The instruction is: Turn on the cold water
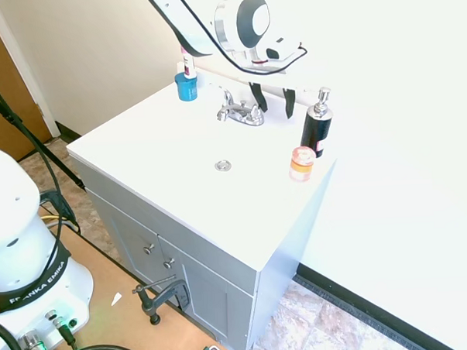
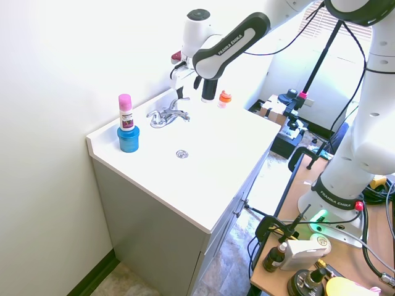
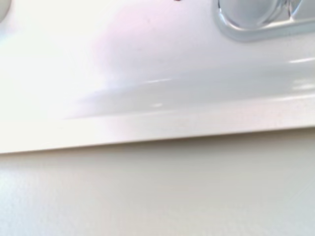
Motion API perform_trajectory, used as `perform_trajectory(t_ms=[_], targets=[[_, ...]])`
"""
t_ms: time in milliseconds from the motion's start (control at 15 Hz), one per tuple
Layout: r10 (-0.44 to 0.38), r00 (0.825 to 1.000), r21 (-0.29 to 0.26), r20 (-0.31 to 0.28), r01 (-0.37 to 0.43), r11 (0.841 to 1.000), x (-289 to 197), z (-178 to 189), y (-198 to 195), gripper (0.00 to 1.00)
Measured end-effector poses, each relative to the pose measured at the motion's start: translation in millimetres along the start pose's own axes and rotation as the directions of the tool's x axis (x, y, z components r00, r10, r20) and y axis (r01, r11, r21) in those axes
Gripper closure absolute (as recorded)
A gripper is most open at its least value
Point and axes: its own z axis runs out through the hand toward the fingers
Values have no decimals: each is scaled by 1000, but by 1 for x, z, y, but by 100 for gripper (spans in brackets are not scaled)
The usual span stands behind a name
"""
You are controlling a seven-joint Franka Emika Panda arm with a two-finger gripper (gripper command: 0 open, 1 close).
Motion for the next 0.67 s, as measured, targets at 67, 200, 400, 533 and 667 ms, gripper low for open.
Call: perform_trajectory(t_ms=[67, 200, 400, 533, 667], targets=[[-4, 1000, -5, 11, 4, 1000, -1, -1, 0, 0], [-11, 998, -12, 55, 12, 1000, -5, -7, 0, 0], [-11, 995, -11, 101, 13, 1000, -7, -23, -2, 0], [-6, 995, 2, 97, 6, 1000, -5, -34, -3, 0], [2, 993, 16, 114, -4, 1000, -3, -51, -2, 0]])
